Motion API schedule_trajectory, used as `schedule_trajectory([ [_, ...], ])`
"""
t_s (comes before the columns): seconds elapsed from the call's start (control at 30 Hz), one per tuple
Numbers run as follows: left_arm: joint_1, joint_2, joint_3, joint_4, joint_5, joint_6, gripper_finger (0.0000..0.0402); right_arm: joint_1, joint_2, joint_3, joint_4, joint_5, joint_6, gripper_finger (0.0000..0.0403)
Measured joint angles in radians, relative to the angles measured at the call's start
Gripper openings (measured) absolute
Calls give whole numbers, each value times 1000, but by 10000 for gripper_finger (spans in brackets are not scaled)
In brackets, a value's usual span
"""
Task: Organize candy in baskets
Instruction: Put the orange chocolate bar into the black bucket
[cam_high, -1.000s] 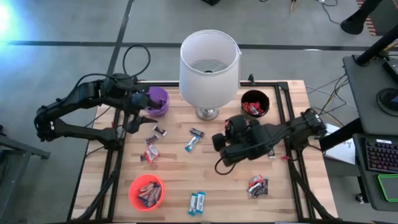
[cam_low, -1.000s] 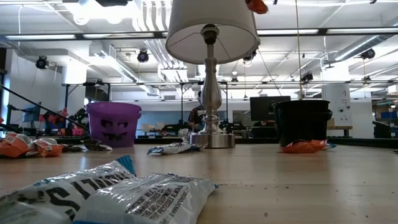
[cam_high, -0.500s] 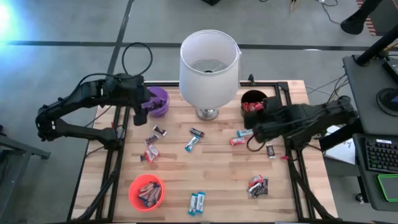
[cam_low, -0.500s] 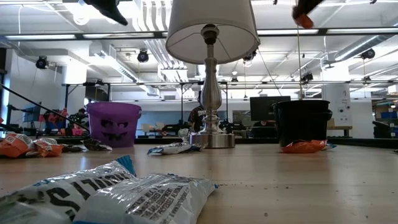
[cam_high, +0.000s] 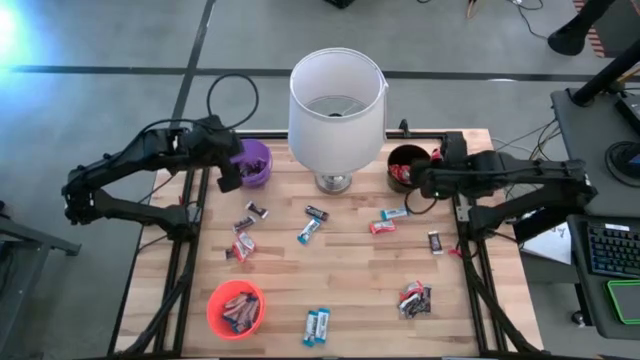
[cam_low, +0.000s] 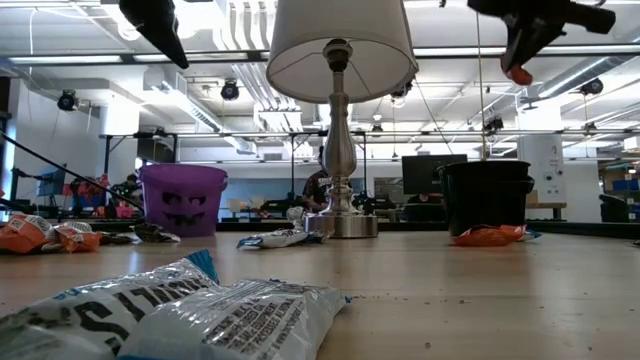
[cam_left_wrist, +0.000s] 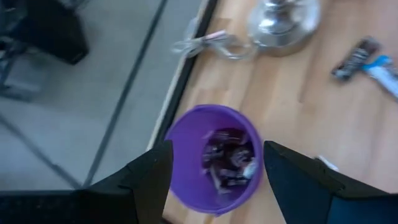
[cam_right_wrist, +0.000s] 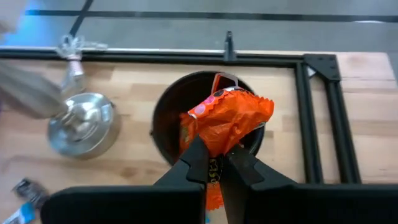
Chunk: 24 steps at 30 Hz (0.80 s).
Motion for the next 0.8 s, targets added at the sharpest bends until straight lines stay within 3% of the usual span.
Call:
schedule_trajectory([
  [0.2, 0, 4, 14, -1, -48, -38, 232, -120, 1, -37, 48, -3, -75, 12],
  [0.4, 0, 4, 19, -1, -48, -35, 232, -226, 13, -59, 190, -39, -256, 12],
  [0.8, 0, 4, 19, -44, -49, -34, 232, -353, 17, -177, 379, -189, -438, 12],
])
